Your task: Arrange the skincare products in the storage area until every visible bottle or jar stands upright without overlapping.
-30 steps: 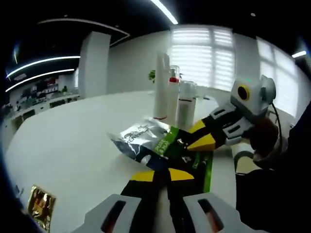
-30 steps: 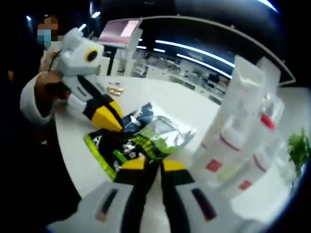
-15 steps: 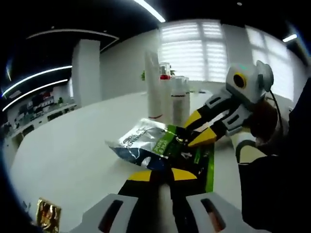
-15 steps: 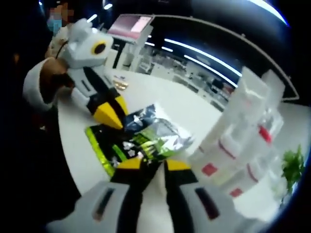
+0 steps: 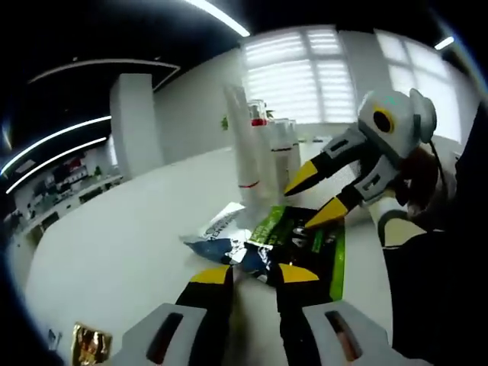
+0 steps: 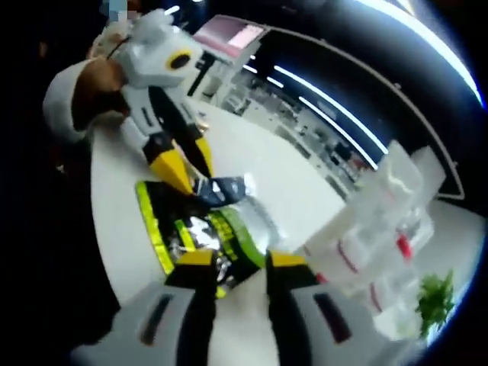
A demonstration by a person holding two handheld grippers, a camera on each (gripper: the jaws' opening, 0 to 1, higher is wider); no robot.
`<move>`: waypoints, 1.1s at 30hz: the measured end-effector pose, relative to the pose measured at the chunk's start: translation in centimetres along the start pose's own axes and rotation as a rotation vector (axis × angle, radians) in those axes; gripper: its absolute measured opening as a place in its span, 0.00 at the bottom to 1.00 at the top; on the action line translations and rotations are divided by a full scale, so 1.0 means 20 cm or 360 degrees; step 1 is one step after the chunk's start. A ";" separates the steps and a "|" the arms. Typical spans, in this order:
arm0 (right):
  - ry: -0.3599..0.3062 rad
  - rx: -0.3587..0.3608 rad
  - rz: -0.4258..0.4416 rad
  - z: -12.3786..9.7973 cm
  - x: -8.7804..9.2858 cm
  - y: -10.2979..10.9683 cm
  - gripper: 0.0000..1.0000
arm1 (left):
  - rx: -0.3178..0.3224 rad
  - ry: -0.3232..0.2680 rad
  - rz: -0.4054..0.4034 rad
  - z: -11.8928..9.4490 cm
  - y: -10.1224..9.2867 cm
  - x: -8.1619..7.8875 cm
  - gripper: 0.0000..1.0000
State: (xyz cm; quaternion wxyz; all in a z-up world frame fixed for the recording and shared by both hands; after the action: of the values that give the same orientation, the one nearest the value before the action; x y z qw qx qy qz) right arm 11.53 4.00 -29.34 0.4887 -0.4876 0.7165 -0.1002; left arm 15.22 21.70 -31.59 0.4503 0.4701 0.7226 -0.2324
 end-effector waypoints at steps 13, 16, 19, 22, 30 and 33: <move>-0.0108 -0.0121 -0.0032 0.04 0.02 0.03 0.00 | 0.0066 -0.0117 -0.0120 -0.04 0.03 -0.01 0.21; -0.0108 -0.0142 0.0024 0.04 0.03 0.03 0.00 | 0.0051 -0.0157 -0.0156 -0.05 0.04 -0.03 0.19; -0.0112 -0.0164 0.0078 0.04 0.03 0.03 0.00 | 0.0025 -0.0217 -0.0183 -0.04 0.03 -0.04 0.15; -0.0131 -0.0170 0.0070 0.03 0.04 0.04 0.00 | 0.0026 -0.0267 -0.0263 -0.02 0.01 -0.05 0.12; -0.0155 -0.0215 0.0145 0.02 0.05 0.04 0.00 | -0.0074 -0.0085 -0.0222 0.03 0.00 -0.01 0.09; -0.0165 -0.0224 0.0162 0.02 0.05 0.04 0.00 | -0.0103 -0.0035 -0.0177 0.03 0.00 0.00 0.08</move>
State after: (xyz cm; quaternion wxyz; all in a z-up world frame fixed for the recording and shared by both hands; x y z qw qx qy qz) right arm 11.23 3.75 -30.64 0.4942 -0.4883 0.7192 0.0008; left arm 15.43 21.18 -31.86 0.4595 0.4119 0.7498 -0.2387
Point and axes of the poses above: the point that each gripper's makers call its tool centre point, and the gripper's own axes: z roughly forward along the fingers, y roughly to its left, x roughly out of its underside, the point moved 8 cm from there along -z, roughly backward along the fingers, and after that the axes turned 6 degrees about y, right-handed, at the moved point
